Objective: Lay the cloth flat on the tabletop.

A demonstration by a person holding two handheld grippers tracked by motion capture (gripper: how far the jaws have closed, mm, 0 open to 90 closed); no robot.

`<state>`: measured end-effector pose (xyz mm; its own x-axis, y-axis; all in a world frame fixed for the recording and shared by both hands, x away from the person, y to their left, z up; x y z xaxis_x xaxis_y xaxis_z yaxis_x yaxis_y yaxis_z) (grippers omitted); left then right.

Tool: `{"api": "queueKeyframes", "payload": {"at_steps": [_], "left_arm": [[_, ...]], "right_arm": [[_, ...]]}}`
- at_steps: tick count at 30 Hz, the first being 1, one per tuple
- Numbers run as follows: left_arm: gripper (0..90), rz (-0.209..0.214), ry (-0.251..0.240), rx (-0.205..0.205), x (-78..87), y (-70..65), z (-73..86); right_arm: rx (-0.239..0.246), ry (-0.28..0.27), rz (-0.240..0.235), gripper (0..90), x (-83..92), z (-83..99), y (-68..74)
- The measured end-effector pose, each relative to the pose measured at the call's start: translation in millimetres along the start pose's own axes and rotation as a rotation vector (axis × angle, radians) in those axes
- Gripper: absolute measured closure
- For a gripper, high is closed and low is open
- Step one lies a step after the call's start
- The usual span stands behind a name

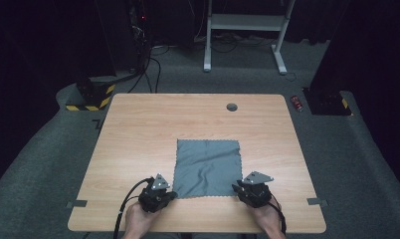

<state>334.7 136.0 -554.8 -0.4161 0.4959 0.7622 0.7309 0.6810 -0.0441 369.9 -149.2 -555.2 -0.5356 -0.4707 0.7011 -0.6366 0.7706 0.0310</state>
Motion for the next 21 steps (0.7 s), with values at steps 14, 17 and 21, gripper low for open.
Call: {"api": "queueKeyframes", "payload": {"at_steps": [14, 17, 21], "left_arm": [[89.7, 0.013, -0.032, 0.016, 4.2, -10.4, 8.9], [84.2, 0.013, -0.055, 0.018, 6.4, -11.9, 6.0], [67.6, -0.030, -0.106, 0.026, 4.0, -3.7, -11.0]], "right_arm": [[0.062, 0.058, -0.029, 89.4, 15.1, 18.3, 7.8], [0.062, 0.056, -0.035, 82.3, 18.7, 18.1, 10.6], [0.028, 0.010, -0.020, 76.8, 17.3, 4.5, 5.4]]}}
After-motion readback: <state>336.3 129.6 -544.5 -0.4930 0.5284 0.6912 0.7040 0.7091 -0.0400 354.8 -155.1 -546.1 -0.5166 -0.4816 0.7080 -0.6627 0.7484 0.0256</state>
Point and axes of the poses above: each handheld gripper's, and its own axes: x roughly backward along the jaws, z roughly out of its underside, y roughly to its left, the point moved 6 cm from there along -x, roughly forward along the jaws, and after that the axes turned 4 degrees about -x, right-handed, at the moved point
